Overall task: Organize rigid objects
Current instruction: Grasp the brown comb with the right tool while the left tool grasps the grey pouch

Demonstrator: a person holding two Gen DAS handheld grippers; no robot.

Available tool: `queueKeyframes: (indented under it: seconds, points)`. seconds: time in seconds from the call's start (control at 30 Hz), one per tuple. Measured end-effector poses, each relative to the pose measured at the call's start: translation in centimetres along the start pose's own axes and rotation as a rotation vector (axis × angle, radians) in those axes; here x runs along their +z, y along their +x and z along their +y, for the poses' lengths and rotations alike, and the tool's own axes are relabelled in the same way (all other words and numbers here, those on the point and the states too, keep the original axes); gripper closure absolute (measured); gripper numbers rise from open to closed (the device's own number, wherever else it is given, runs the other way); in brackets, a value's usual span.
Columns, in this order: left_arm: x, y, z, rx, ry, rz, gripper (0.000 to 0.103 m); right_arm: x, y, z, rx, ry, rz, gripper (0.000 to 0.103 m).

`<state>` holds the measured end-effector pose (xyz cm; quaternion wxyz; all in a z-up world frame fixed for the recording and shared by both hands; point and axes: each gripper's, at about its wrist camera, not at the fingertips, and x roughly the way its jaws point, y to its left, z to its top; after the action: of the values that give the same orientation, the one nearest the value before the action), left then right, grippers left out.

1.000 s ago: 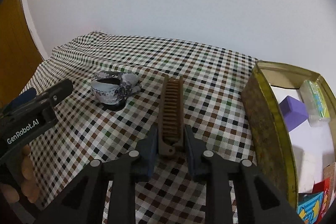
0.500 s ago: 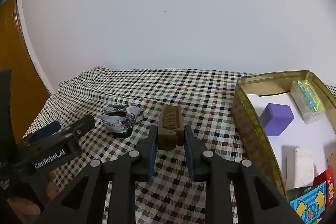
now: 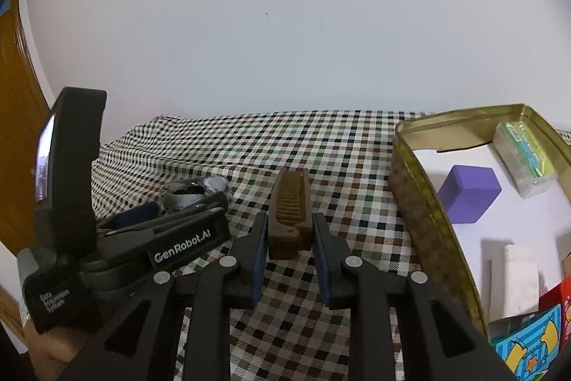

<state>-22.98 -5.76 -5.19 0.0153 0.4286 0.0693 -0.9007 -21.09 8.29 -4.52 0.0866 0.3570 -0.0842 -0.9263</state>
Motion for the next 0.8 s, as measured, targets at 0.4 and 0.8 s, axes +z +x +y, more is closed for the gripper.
queueKeyframes:
  seconds: [0.4,0.8]
  points:
    - [-0.5,-0.5,0.7,-0.066,-0.014,-0.01,0.034,-0.3,1.5,0.2,0.03,0.001,0.1,0.076]
    - [-0.5,-0.7,1.4,-0.03,-0.053,-0.018,0.035,0.7,4.4,2.6,-0.06,-0.08,0.137,0.058]
